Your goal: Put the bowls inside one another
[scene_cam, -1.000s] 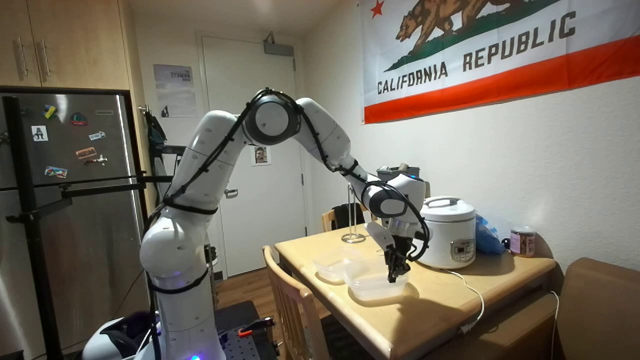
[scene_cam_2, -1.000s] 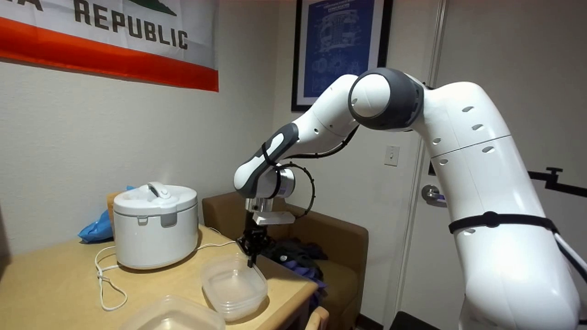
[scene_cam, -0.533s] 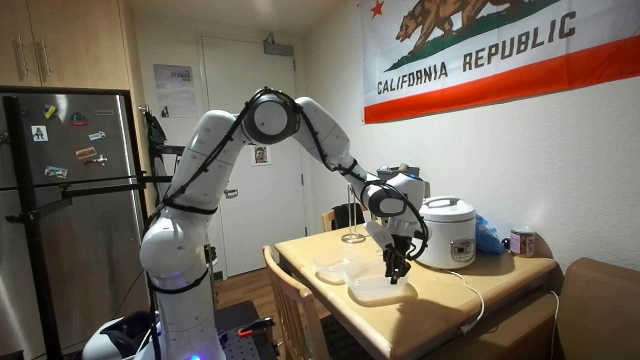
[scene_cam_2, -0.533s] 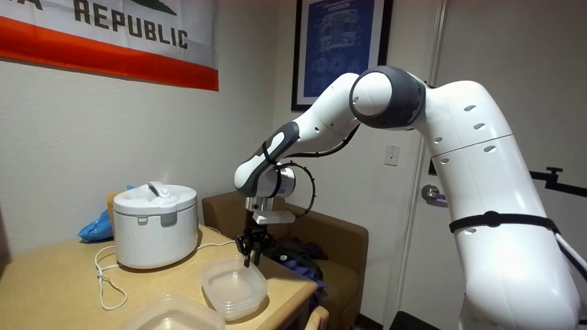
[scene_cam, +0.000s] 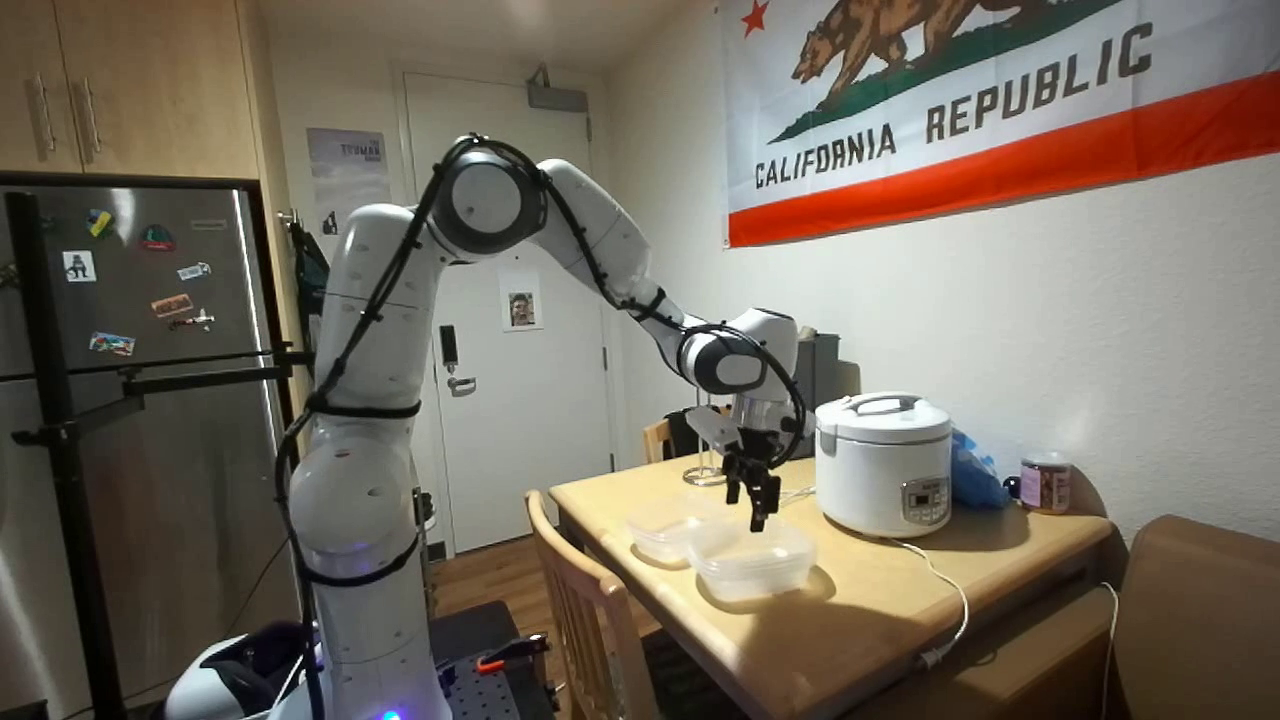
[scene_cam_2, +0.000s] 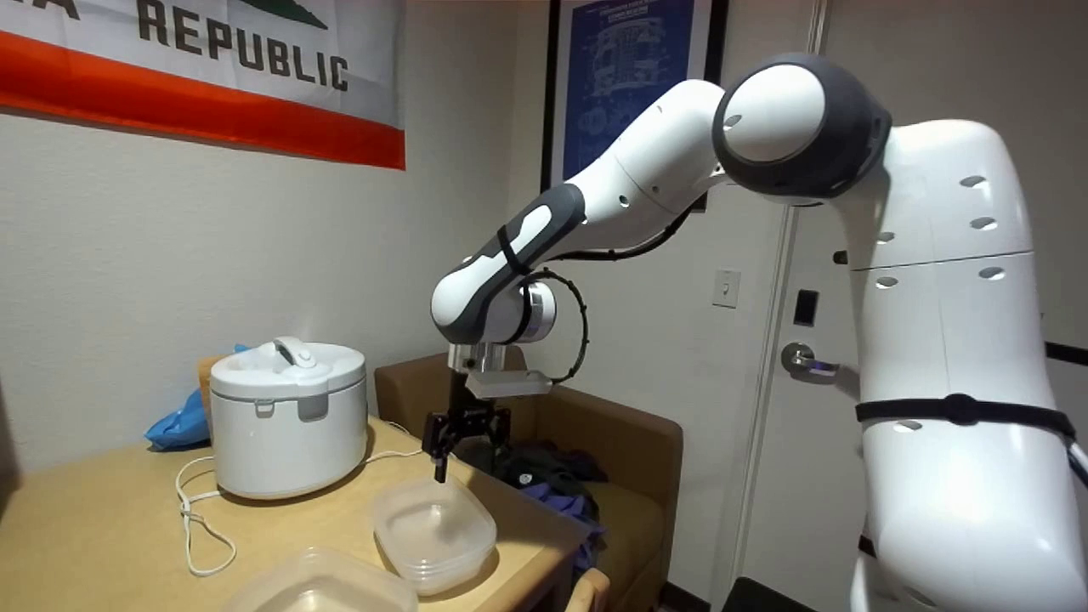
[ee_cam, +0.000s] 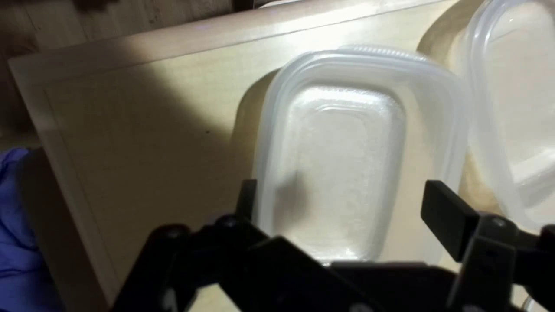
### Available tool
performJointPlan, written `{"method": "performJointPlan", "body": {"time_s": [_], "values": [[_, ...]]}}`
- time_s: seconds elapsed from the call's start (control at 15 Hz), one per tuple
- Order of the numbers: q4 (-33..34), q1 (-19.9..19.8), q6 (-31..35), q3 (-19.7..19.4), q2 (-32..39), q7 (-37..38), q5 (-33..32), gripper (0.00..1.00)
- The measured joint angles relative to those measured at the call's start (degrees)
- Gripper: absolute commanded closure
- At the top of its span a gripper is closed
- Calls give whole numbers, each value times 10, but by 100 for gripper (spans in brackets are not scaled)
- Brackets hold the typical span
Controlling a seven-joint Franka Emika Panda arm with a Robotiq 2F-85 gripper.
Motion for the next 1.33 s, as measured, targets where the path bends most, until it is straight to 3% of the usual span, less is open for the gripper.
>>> {"method": "performJointPlan", "body": {"time_s": [0.33, 0.67, 1.33], "values": [[5, 56, -43, 15, -54, 47, -77, 0], [36, 81, -57, 33, -52, 39, -132, 0], [131, 86, -54, 54, 61, -138, -161, 0]]}}
